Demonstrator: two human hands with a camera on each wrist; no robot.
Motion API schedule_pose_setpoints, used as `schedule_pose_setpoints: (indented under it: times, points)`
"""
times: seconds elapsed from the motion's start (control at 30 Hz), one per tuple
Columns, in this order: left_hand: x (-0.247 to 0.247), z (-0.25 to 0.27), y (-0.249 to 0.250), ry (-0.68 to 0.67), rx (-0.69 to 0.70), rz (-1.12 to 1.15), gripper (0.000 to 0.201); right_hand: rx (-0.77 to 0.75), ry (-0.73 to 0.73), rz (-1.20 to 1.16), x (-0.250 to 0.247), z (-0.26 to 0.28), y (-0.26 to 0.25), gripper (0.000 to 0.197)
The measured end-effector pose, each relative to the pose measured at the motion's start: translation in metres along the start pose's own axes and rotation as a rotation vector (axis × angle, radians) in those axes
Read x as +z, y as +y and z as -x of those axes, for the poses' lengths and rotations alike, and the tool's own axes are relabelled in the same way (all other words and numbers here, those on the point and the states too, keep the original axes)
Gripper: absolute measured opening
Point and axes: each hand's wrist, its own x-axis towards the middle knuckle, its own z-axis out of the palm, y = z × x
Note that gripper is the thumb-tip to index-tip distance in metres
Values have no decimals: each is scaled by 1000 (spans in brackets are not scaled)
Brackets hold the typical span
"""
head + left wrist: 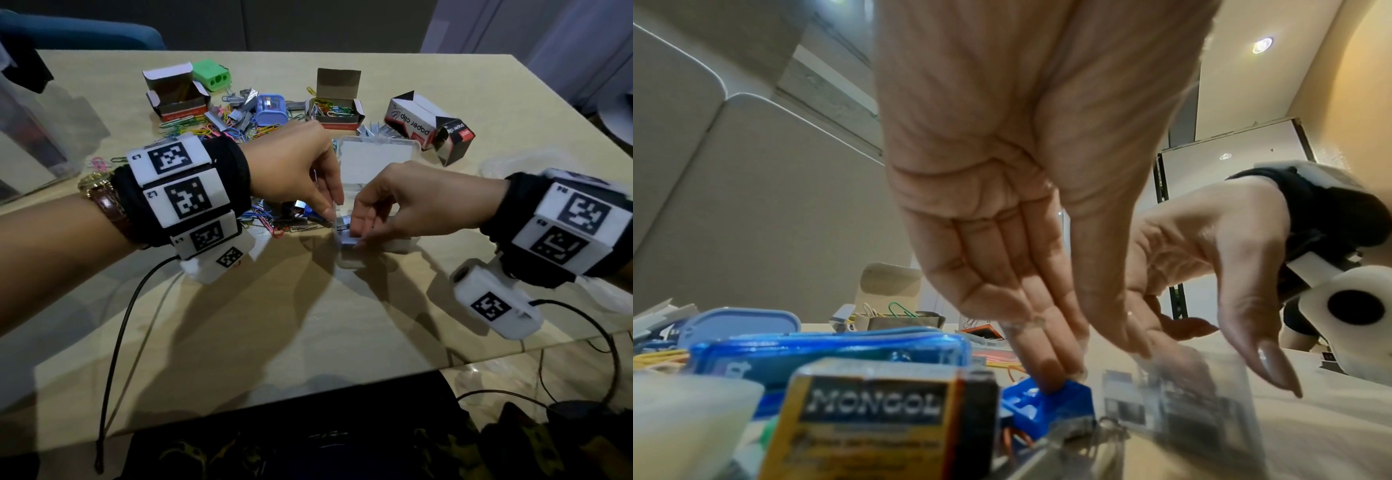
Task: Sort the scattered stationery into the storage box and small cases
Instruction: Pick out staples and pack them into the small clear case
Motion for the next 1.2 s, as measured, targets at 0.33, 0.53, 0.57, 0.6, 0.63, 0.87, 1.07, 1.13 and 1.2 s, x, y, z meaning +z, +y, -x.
schedule_pose_setpoints:
  times: [0.33,0.53,0.57,0.6,0.63,0.87,1.07,1.13,1.2]
  points:
    - [0,2,0,-4,-11,20,28,-96,90,25,6,4,1,9]
    - [0,3,1,-6,-15,44,31,-66,181,-61,9,9,7,9]
    - [0,3,1,-6,-14,49,31,-58,185,-95,9,11,7,10]
    - [0,3,1,-9,-15,52,31,-54,185,-128,9,12,7,11]
    - [0,3,1,-12,-16,55,30,-52,182,-157,9,12,8,13]
    - [0,4,0,-24,-16,79,30,-20,201,-291,-6,15,14,27]
    - [0,4,-2,-38,-14,97,30,6,241,-221,-15,8,13,15]
    - [0,4,-2,-36,-7,99,31,-4,220,-178,-12,7,10,16]
    - [0,5,-2,-36,-6,103,31,-1,189,-175,-10,7,8,17]
